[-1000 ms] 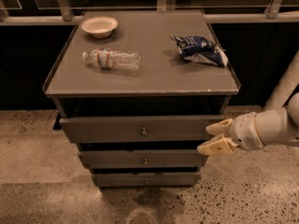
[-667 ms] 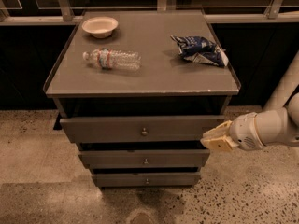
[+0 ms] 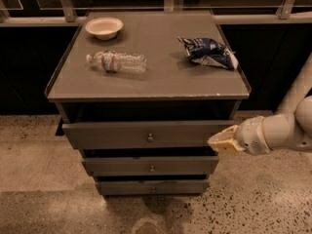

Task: Open top drawer

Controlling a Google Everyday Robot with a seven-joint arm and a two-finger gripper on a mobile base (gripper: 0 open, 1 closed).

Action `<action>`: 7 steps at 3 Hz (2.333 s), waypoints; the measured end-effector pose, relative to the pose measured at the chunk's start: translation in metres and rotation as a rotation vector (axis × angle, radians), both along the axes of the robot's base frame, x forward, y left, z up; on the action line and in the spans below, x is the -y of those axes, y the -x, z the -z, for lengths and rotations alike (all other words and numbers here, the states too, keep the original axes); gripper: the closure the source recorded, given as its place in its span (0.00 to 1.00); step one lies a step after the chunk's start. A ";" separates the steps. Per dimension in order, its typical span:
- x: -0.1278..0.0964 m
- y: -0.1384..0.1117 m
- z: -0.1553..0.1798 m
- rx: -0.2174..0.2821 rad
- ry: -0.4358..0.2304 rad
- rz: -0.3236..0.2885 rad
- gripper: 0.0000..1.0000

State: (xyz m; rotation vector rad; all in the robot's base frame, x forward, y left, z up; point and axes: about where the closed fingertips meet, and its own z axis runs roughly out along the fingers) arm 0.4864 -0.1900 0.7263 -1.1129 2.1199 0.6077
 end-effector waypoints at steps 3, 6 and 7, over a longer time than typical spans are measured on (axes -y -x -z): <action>-0.001 -0.130 0.010 0.260 -0.063 0.113 1.00; -0.014 -0.132 0.042 0.225 -0.054 0.151 1.00; -0.018 -0.132 0.041 0.223 -0.056 0.147 1.00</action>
Offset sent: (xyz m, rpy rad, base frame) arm 0.1498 -0.0006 0.0000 0.0911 -0.3220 -0.0965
